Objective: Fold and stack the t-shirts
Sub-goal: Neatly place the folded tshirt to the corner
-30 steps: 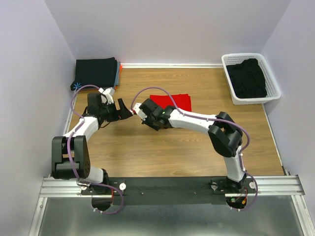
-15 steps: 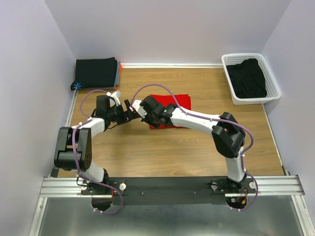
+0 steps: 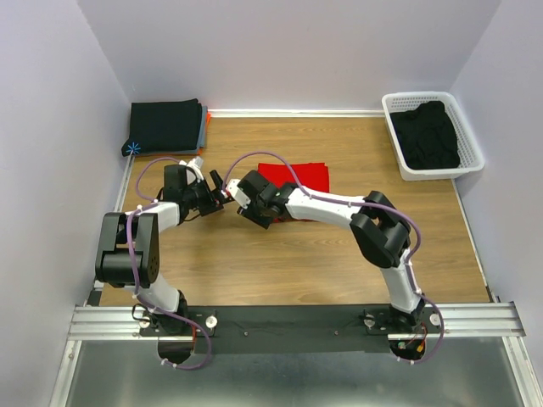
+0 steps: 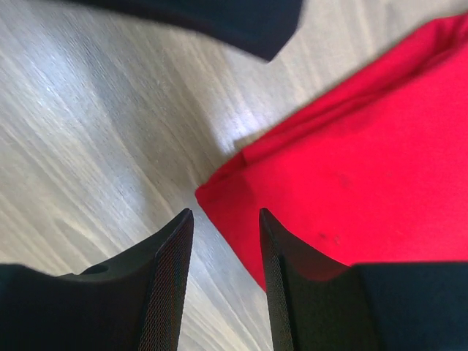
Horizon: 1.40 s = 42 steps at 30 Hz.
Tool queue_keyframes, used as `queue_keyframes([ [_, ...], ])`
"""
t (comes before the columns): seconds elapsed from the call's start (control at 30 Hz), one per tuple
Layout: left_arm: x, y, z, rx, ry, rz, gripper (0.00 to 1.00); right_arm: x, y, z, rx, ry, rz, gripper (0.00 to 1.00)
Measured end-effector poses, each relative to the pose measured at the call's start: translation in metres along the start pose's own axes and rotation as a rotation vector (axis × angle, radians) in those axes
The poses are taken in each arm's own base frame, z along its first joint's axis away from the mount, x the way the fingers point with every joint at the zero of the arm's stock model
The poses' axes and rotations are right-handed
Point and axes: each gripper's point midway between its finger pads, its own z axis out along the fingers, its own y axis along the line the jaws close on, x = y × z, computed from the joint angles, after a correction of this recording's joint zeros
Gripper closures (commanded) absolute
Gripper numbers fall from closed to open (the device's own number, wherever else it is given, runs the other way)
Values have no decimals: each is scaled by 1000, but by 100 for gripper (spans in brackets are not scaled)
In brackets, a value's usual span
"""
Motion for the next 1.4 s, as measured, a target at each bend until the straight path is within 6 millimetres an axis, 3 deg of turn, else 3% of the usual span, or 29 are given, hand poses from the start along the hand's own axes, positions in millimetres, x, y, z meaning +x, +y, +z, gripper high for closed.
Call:
queue_keyframes([
  [0.13, -1, 2, 0, -8, -6, -1, 3, 8, 5, 11, -15, 25, 0, 55],
  [0.23, -2, 3, 0, -15, -9, 1, 3, 10, 7, 17, -21, 28, 4, 69],
  [0.27, -3, 4, 0, -19, -12, -1, 3, 9, 7, 18, -21, 24, 5, 80],
  [0.37, -3, 6, 0, -24, -16, -7, 3, 8, 6, 21, -17, 15, 9, 99],
  [0.63, -9, 11, 14, -14, 0, -32, 3, 10, -9, 20, -3, 10, 40, 99],
  [0.87, -6, -4, 28, 21, 11, -45, 3, -11, -37, -11, 19, -75, 82, 100],
  [1.0, -1, -21, 35, 58, 20, -47, 3, -22, -39, -23, 17, -115, 84, 99],
  [1.4, 11, -43, 62, 116, 51, -117, 3, -26, -35, -23, -3, -129, 100, 99],
])
